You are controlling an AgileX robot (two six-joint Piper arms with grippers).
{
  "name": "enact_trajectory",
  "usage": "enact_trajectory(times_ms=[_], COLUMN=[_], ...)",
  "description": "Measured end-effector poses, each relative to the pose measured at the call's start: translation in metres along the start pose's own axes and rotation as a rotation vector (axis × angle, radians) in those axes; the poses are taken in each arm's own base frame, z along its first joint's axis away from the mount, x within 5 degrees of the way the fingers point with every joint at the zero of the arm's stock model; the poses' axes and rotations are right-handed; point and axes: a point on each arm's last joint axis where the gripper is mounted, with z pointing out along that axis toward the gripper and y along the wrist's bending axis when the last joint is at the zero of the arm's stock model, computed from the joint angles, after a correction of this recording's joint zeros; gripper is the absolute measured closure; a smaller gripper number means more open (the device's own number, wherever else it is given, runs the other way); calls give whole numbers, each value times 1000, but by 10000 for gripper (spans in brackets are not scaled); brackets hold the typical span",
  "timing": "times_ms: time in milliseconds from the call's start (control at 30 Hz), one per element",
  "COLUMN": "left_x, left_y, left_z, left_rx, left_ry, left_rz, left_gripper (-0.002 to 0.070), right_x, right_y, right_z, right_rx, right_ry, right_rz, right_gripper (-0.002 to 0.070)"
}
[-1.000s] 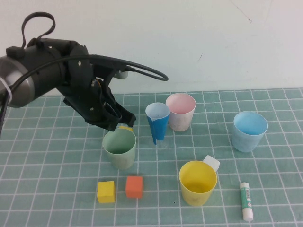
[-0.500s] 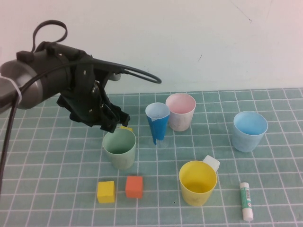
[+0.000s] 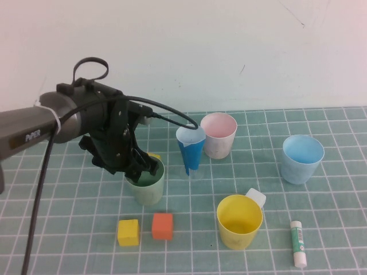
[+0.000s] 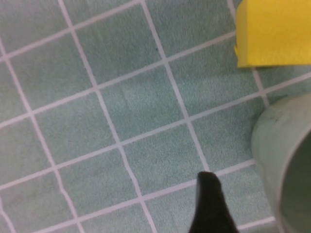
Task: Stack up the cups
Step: Pick up the green cup, then place the green cup on the yellow cup
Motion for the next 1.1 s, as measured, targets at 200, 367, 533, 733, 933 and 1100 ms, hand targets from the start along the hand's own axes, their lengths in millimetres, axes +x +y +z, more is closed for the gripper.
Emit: enact_trajectory(times_ms=[200,367,533,733,933,1100], left_x=[3,0,-9,-22,-21,-12], left_y=[-2,-4,-5,-17,-49,-90], left_z=[20,19,0,-79,-124,-114], left_rx=[6,24,47,245,472,466], left_ry=[38,27,38,-36,-144,-81], left_rz=[51,51,43,76,164,294], left_gripper=[472,642,666,667,667,667], right_x=[0,0,0,0,0,0], right_y=[0,0,1,1,1,1], right_z=[0,0,0,0,0,0], right_rx=[0,0,-11,-14,-15,-15], right_ry=[0,0,3,4,4,3], right_rz=[0,0,1,1,2,3], right_gripper=[679,679,679,679,679,679])
